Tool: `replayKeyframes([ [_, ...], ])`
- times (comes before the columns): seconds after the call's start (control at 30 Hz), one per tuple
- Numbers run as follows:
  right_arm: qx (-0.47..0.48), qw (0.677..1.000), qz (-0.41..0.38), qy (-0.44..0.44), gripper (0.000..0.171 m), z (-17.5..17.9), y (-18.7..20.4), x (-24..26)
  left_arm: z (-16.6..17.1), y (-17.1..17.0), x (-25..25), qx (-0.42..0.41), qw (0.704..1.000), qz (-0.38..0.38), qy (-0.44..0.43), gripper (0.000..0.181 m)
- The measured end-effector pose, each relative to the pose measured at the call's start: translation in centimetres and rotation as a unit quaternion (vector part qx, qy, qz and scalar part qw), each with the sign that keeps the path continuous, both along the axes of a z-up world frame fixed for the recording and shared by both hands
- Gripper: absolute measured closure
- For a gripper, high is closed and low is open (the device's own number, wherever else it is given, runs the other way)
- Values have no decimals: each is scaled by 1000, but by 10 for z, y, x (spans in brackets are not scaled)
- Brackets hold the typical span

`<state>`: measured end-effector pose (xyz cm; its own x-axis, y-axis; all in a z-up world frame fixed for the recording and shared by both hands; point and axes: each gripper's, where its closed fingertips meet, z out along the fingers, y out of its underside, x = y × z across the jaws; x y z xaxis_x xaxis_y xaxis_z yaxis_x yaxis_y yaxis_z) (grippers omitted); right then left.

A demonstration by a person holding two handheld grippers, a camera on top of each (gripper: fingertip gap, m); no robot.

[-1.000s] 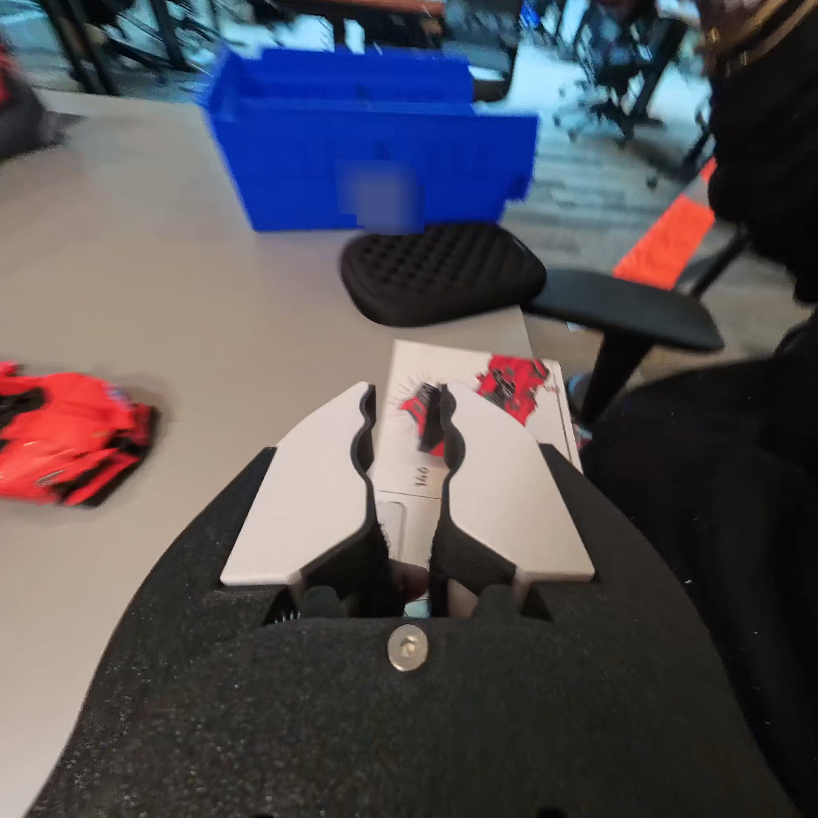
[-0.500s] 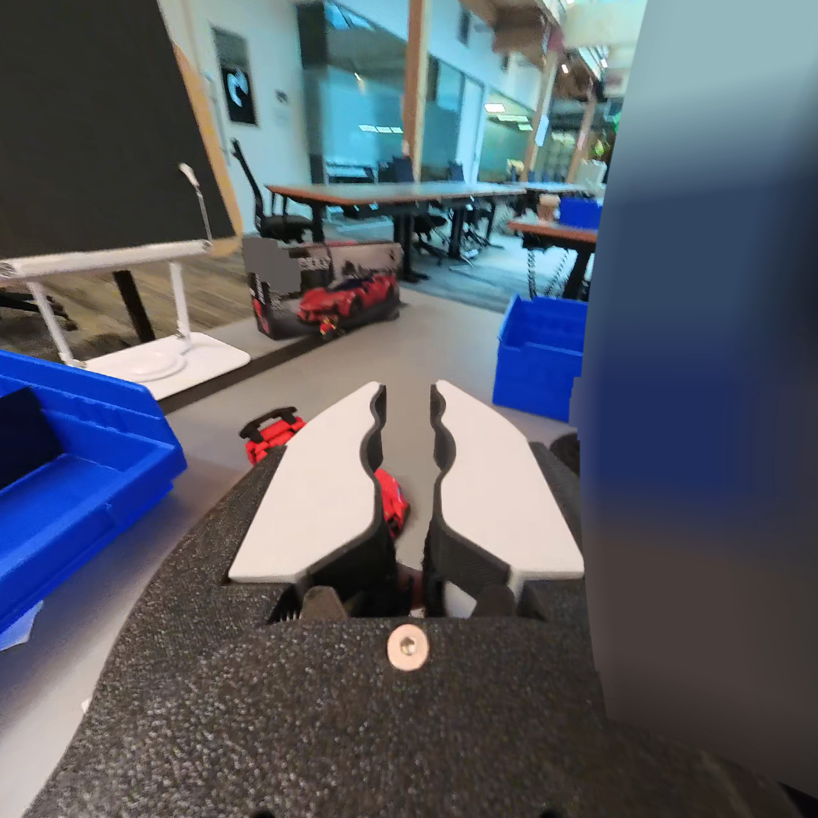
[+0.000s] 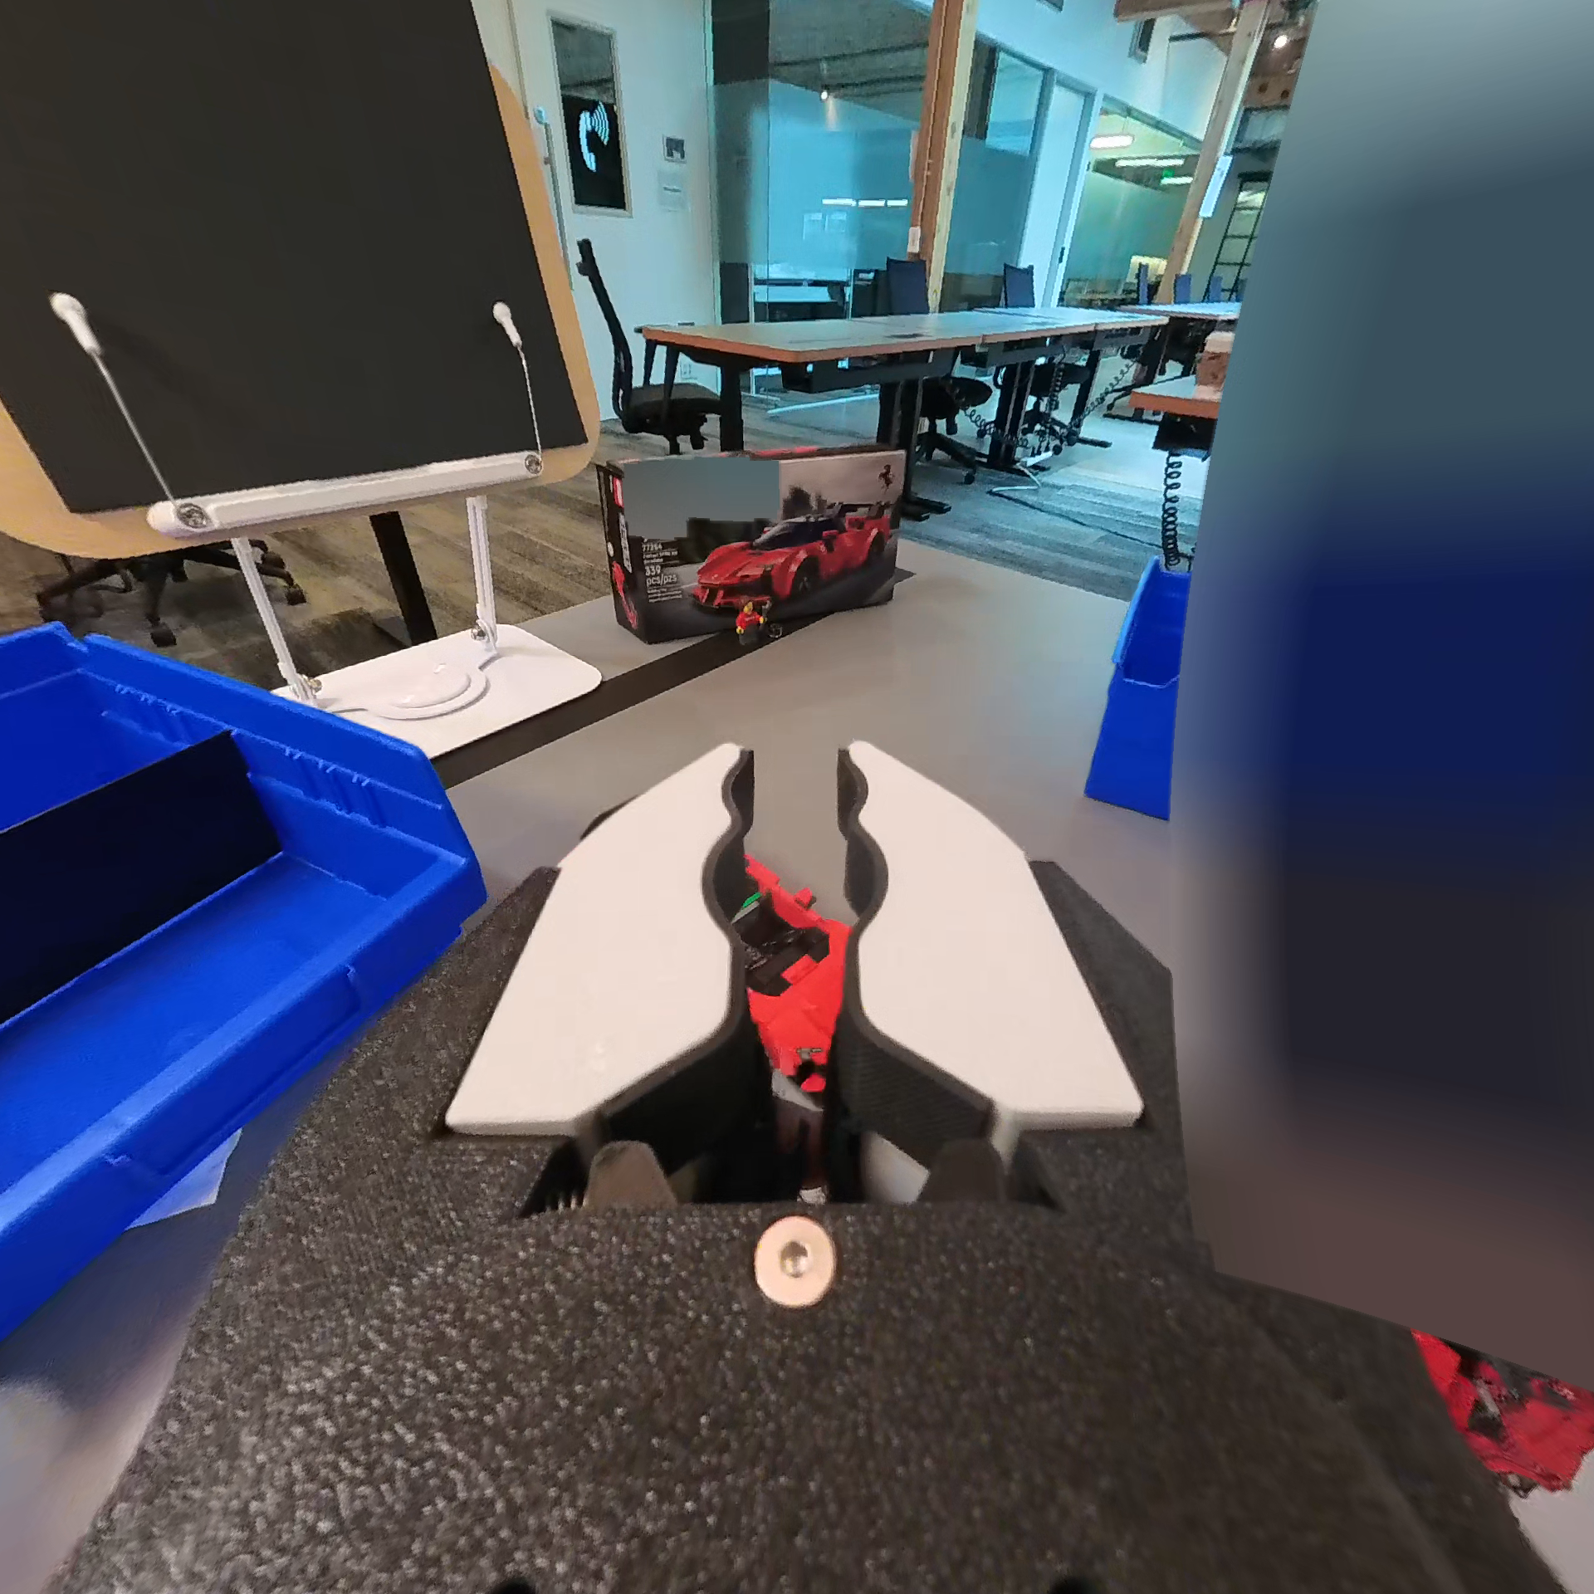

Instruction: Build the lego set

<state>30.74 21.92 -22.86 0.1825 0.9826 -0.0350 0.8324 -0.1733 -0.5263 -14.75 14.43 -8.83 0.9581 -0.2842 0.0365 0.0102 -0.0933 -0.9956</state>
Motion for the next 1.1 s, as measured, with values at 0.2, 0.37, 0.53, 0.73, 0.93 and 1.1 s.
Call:
replayKeyframes([
  [0.2,-41,986,157,24,162,-13,-45,-54,-2,3,-4,-4,1000,5,12,163],
  [0.37,-32,983,177,-44,160,-35,-39,-61,-6,1,-6,-6,1000,4,2,163],
  [0.53,-52,980,184,-51,159,-43,-41,-62,-15,-5,-9,-21,1000,5,10,163],
  [0.73,-34,985,167,-39,163,-41,-36,-62,-22,-16,-5,-34,999,-10,-4,161],
  [0.93,211,931,66,289,164,109,-10,-105,-5,-17,70,-12,967,-161,-196,158],
  [1.1,416,824,121,364,164,182,-87,-182,20,-35,168,-27,895,-334,-293,163],
])
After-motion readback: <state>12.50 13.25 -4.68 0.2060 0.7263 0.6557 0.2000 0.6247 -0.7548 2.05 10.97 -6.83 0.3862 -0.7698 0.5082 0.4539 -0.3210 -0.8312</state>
